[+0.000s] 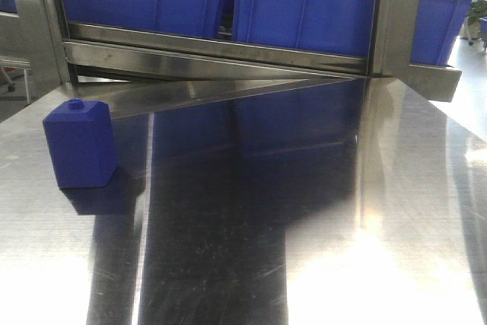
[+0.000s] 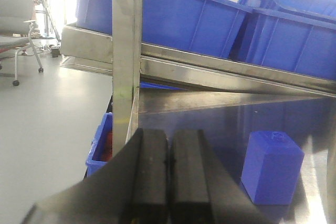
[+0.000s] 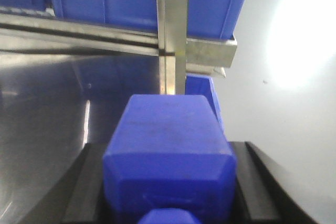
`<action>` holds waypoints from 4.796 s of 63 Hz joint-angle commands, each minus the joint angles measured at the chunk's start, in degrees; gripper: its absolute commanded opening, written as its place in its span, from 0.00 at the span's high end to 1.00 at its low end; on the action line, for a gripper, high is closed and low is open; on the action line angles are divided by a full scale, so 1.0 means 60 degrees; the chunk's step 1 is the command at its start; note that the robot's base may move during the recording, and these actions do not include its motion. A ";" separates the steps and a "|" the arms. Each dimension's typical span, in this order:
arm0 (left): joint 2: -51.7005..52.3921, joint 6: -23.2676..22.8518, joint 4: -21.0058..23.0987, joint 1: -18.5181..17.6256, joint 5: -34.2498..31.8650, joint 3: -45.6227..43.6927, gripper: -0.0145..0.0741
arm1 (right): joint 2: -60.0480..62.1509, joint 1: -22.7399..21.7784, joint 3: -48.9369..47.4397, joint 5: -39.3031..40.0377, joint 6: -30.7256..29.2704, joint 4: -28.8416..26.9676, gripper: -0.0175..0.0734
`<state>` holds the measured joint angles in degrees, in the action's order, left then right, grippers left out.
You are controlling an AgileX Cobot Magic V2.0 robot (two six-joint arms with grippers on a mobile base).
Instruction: Pick and sort blue part to right shelf
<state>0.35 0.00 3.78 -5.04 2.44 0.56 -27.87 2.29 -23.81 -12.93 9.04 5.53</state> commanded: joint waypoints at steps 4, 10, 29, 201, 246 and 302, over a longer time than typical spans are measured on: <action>0.0230 -0.0067 0.0083 -0.0068 -0.0760 0.0203 0.70 | 0.0573 -0.0038 0.0029 0.1183 -0.0068 0.0133 0.38; 0.0230 -0.0067 0.0083 -0.0068 -0.0760 0.0203 0.70 | 0.0751 -0.0038 0.0135 0.1405 -0.0076 0.0134 0.38; 0.0230 -0.0067 0.0083 -0.0068 -0.0760 0.0203 0.70 | 0.0762 -0.0038 0.0137 0.1609 -0.0336 0.0287 0.38; -1.2269 -0.6382 -0.3016 -0.3583 0.8289 -1.0671 0.06 | 0.0762 -0.0038 0.0137 0.1609 -0.0336 0.0287 0.38; -1.6051 -0.6382 -0.2593 -0.4097 1.0698 -1.4064 0.06 | 0.0762 -0.0038 0.0137 0.1609 -0.0336 0.0287 0.38; -1.7164 -0.6320 -0.1917 -0.4077 1.0452 -1.4064 0.06 | 0.0762 -0.0038 0.0137 0.1609 -0.0336 0.0287 0.38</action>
<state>-105.10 -37.73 -8.36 -29.24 66.19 -82.05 -23.22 2.29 -21.34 -9.13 7.41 6.55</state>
